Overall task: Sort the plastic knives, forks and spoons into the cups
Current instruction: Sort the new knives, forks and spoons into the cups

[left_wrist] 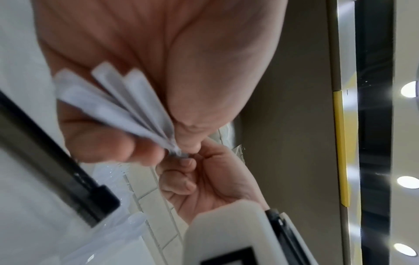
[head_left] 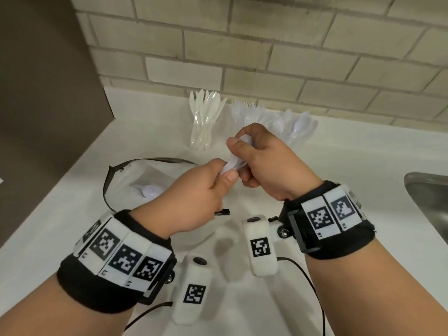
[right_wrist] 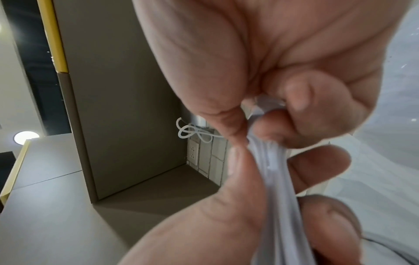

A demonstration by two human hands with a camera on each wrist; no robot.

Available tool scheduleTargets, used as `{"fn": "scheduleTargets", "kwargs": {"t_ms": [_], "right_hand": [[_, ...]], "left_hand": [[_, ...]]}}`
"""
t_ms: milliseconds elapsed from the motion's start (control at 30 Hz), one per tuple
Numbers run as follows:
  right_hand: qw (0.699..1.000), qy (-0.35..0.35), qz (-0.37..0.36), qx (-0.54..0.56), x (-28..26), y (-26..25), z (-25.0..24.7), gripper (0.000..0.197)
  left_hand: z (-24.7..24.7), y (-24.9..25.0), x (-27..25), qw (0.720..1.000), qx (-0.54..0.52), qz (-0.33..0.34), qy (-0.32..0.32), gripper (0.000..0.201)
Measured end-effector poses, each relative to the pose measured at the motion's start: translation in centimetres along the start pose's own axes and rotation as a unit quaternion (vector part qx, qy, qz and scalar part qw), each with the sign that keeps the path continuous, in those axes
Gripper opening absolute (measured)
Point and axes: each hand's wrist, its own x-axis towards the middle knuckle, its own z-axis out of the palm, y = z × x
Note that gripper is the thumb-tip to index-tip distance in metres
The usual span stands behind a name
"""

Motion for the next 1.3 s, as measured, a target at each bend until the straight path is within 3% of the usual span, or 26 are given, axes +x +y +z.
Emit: {"fn": "scheduleTargets", "kwargs": {"t_ms": [33, 100, 200, 267, 333, 400, 467, 633, 700, 767, 867, 967, 1033, 1100, 1167, 1233, 1300], "right_hand": [[1.000, 0.001, -0.002, 0.012, 0.0, 0.0, -0.2, 0.013], [0.999, 0.022, -0.012, 0.029, 0.1, -0.2, -1.1, 0.010], [0.990, 0.131, -0.056, 0.026, 1.0, -1.0, -4.6, 0.011], [0.964, 0.243, -0.109, -0.014, 2.1, -1.4, -7.8, 0.014], [0.917, 0.345, -0.161, -0.124, 3.7, -1.1, -10.7, 0.017], [0.876, 0.388, -0.191, -0.214, 5.2, -0.3, -12.5, 0.019], [0.859, 0.392, -0.197, -0.264, 6.7, 0.8, -13.5, 0.026], [0.870, 0.351, -0.136, -0.318, 10.0, 3.1, -13.2, 0.025], [0.879, 0.318, -0.083, -0.346, 11.1, 4.0, -12.8, 0.028], [0.866, 0.280, -0.009, -0.414, 12.0, 5.3, -12.3, 0.034], [0.791, 0.236, 0.085, -0.557, 12.8, 7.0, -11.6, 0.049], [0.762, 0.215, 0.097, -0.603, 12.9, 6.9, -11.5, 0.060], [0.752, 0.233, 0.062, -0.614, 12.1, 5.6, -10.9, 0.062], [0.771, 0.237, -0.021, -0.591, 10.5, 3.4, -9.2, 0.056], [0.834, 0.178, -0.121, -0.507, 8.1, 1.2, -6.3, 0.040], [0.894, 0.059, -0.192, -0.401, 4.8, -0.1, -2.5, 0.024], [0.891, -0.105, -0.204, -0.391, 2.0, 0.4, 1.0, 0.020]], "left_hand": [[-0.2, -0.1, -0.3, 1.000, 0.021, 0.004, 0.008, 0.029], [-1.3, -0.6, -1.1, 0.995, 0.079, 0.009, 0.053, 0.051], [-4.3, -2.3, -3.0, 0.966, 0.237, -0.046, 0.096, 0.079], [-6.2, -4.3, -4.0, 0.941, 0.297, -0.156, 0.037, 0.076], [-7.0, -6.1, -4.2, 0.937, 0.264, -0.227, 0.004, 0.059], [-6.5, -6.8, -4.1, 0.946, 0.223, -0.236, -0.006, 0.045], [-5.5, -7.6, -3.6, 0.948, 0.214, -0.229, -0.047, 0.054], [-3.6, -7.4, -2.2, 0.939, 0.216, -0.248, -0.101, 0.118], [-2.6, -7.4, -1.8, 0.941, 0.217, -0.237, -0.104, 0.128], [-1.7, -7.3, -1.4, 0.944, 0.217, -0.225, -0.104, 0.130], [-1.1, -7.4, -1.3, 0.949, 0.203, -0.220, -0.098, 0.120], [-1.3, -7.3, -1.6, 0.954, 0.189, -0.214, -0.096, 0.097], [-1.6, -7.2, -2.0, 0.955, 0.182, -0.212, -0.095, 0.088], [-1.8, -7.2, -2.1, 0.956, 0.185, -0.206, -0.092, 0.086], [-1.7, -7.4, -2.1, 0.959, 0.189, -0.194, -0.083, 0.086], [-1.3, -7.8, -1.8, 0.960, 0.199, -0.191, -0.057, 0.081], [-0.8, -8.3, -1.4, 0.960, 0.201, -0.193, -0.018, 0.067]]}}
